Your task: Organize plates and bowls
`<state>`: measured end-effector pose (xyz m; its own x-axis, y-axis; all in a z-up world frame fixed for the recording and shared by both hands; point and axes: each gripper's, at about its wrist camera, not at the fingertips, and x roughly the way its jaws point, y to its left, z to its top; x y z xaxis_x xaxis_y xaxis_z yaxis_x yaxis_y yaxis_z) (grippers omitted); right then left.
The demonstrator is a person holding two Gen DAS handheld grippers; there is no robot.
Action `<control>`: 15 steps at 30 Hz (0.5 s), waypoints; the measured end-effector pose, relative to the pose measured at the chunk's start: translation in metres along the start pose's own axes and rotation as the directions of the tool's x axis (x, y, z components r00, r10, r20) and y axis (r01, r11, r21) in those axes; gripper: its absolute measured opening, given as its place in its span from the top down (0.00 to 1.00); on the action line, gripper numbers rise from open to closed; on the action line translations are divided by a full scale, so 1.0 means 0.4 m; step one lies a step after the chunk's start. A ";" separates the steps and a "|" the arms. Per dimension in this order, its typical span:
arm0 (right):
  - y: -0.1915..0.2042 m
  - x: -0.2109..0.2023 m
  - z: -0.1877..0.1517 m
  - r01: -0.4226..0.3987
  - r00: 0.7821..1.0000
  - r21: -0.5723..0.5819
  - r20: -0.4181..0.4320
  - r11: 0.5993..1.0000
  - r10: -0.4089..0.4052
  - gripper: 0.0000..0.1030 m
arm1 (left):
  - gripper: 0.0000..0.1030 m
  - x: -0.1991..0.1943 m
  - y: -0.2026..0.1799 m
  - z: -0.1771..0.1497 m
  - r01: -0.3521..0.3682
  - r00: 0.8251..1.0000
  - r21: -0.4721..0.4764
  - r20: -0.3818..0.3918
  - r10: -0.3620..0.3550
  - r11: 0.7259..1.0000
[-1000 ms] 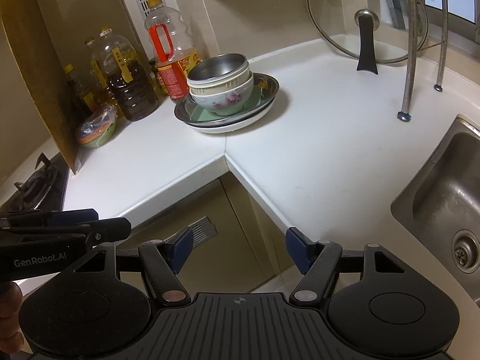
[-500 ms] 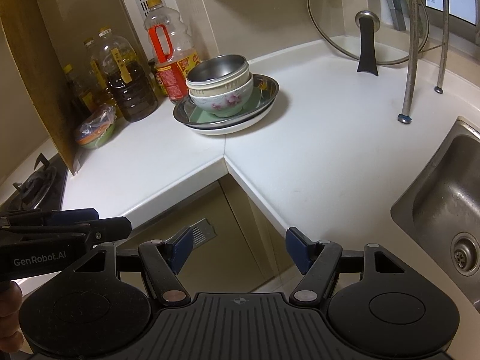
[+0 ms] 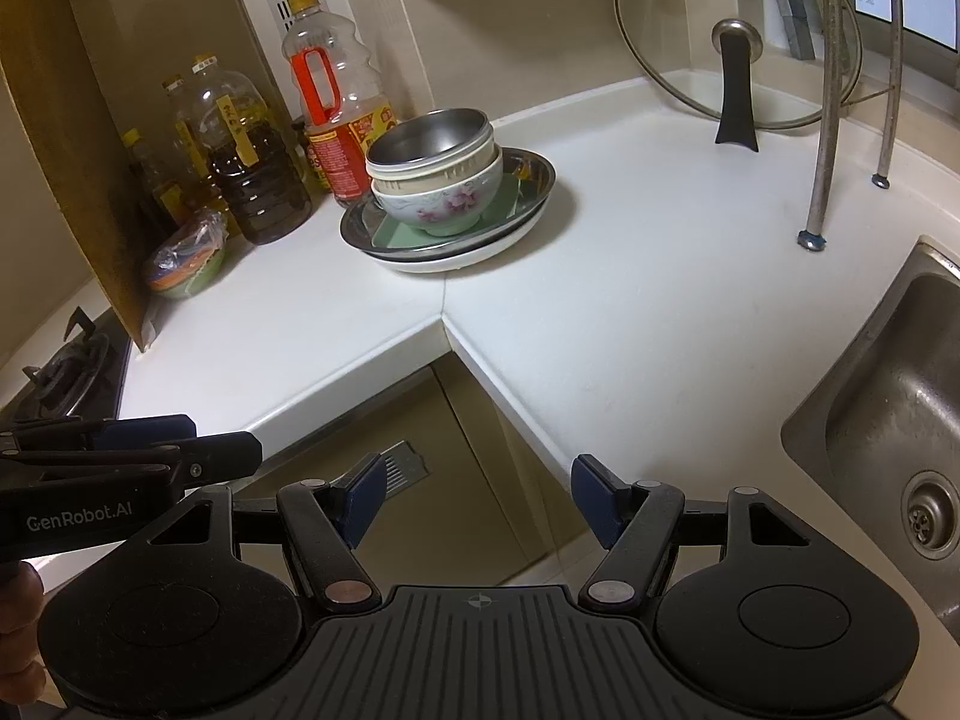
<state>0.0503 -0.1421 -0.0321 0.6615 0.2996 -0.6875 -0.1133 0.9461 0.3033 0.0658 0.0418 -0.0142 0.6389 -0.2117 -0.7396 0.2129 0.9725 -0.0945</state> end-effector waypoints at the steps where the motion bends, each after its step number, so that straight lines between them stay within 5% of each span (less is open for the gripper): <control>1: -0.005 0.002 0.003 -0.001 1.000 -0.001 -0.001 1.000 0.001 0.34 | 0.51 0.000 0.000 0.000 0.000 1.000 0.000 -0.001 0.000 1.000; 15: -0.013 0.007 0.011 -0.001 1.000 -0.002 -0.002 1.000 0.001 0.34 | 0.51 0.012 -0.007 0.013 -0.001 1.000 -0.002 0.001 0.001 1.000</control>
<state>0.0560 -0.1469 -0.0327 0.6598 0.3012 -0.6885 -0.1156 0.9460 0.3030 0.0722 0.0376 -0.0140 0.6396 -0.2105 -0.7394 0.2108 0.9729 -0.0946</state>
